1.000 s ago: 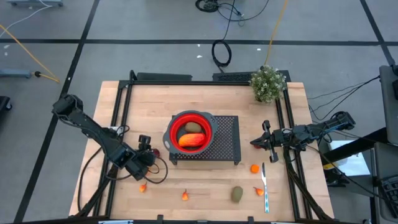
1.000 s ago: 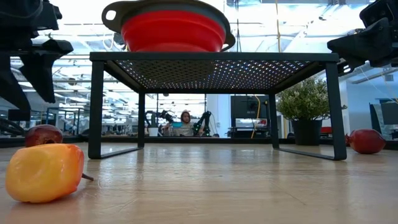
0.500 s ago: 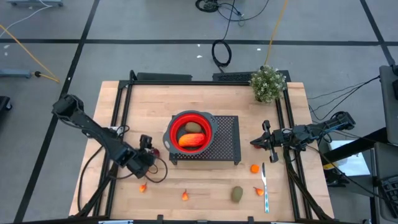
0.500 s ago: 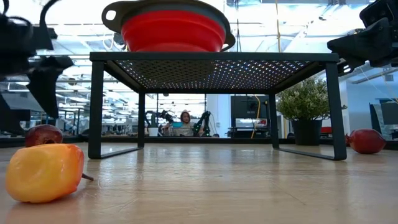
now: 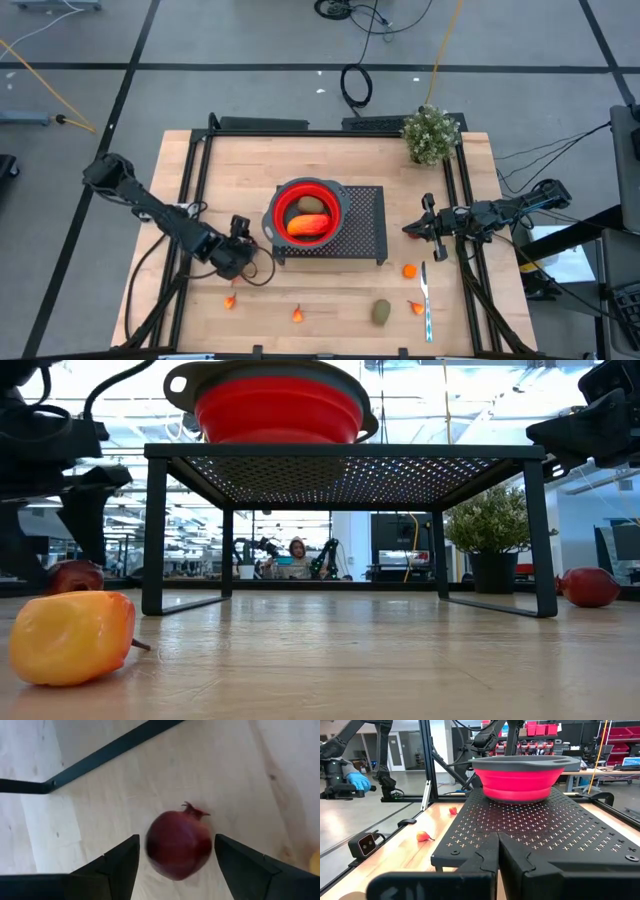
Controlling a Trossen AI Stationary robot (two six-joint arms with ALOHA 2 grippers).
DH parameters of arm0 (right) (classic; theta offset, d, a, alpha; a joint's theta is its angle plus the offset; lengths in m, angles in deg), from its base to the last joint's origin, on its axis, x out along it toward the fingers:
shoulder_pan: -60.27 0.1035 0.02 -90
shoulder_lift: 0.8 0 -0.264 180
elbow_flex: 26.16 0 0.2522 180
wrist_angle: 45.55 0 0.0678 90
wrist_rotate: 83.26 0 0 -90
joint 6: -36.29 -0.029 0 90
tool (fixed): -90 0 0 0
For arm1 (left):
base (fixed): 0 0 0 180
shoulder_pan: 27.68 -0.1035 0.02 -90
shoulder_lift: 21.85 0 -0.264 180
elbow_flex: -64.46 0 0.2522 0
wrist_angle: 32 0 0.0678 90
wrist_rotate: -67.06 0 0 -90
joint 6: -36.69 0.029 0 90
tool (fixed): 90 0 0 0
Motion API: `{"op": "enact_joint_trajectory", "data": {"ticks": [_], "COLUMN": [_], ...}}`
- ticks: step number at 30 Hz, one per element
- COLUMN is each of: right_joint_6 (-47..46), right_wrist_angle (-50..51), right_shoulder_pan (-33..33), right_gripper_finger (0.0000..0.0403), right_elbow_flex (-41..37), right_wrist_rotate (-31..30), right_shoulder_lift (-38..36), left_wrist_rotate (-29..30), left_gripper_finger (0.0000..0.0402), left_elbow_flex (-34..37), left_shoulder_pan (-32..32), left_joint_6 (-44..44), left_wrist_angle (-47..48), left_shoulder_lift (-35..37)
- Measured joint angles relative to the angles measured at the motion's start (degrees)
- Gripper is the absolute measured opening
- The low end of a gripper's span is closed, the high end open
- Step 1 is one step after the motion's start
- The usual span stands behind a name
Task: Pick & Place Fruit
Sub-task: Put the red pomegranate into the red strainer bowl on the shelf
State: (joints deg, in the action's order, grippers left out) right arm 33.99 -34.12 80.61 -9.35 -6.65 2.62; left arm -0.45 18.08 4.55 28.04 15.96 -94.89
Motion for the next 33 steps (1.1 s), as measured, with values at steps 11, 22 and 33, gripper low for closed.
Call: {"op": "enact_joint_trajectory", "data": {"ticks": [11,22,33], "right_joint_6": [0.0,-0.02,-0.01], "right_wrist_angle": [0.0,0.0,0.0], "right_shoulder_pan": [0.01,0.01,0.0], "right_gripper_finger": [0.0,0.0,0.0], "right_elbow_flex": [0.02,0.02,0.01], "right_wrist_rotate": [-0.02,-0.01,-0.02], "right_shoulder_lift": [0.0,-0.02,0.0], "left_wrist_rotate": [-5.04,-7.22,-7.06], "left_gripper_finger": [0.0255,0.023,0.0205], "left_elbow_flex": [0.0,0.02,0.02], "left_shoulder_pan": [-4.57,-5.38,-5.38], "left_joint_6": [6.91,11.94,11.08], "left_wrist_angle": [-1.93,-2.83,-2.76], "left_shoulder_lift": [-0.98,-2.78,-2.77]}}
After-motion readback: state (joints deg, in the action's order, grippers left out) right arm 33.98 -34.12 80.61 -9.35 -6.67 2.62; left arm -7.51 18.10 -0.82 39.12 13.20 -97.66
